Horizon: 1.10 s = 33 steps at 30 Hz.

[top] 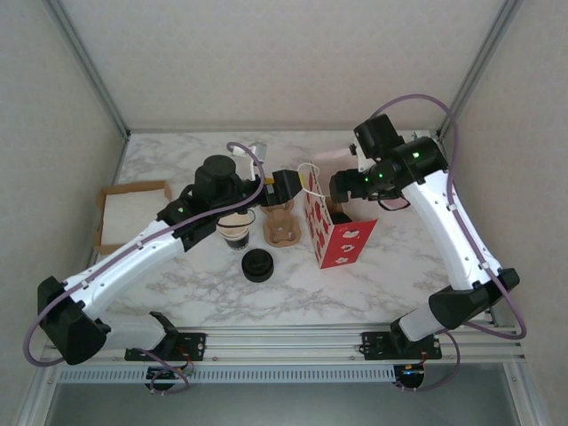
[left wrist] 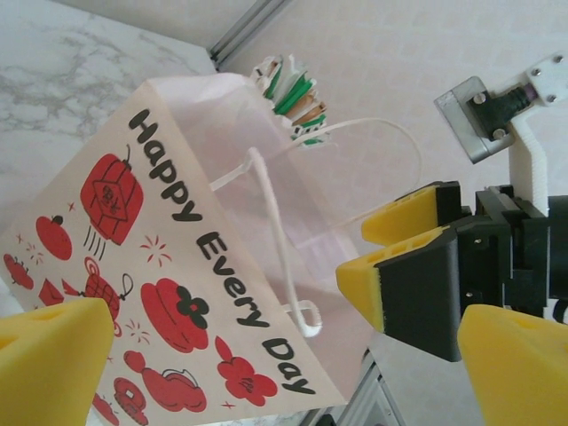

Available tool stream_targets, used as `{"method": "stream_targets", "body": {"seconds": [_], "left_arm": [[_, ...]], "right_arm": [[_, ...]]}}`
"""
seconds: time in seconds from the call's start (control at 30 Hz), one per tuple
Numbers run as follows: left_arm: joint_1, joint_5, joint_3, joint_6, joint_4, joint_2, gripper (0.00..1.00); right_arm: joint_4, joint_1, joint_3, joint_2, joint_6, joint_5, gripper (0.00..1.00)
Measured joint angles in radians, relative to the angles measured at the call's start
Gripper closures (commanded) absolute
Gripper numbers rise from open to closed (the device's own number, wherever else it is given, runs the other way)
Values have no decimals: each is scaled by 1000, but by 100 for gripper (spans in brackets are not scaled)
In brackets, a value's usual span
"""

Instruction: Pack the takeout coffee

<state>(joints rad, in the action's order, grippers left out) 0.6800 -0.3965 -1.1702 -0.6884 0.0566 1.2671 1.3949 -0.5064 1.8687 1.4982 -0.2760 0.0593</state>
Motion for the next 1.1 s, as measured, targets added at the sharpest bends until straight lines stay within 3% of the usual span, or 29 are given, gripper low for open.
{"method": "stream_targets", "body": {"seconds": [0.6,1.1], "left_arm": [[2,50,0,0,9,-170,0],[2,130,50,-13,87,-304,0]], "right_arm": [[-48,0,0,-200,-32,-4,9],[-64,0,-107,-365,-69,-39,8]]}}
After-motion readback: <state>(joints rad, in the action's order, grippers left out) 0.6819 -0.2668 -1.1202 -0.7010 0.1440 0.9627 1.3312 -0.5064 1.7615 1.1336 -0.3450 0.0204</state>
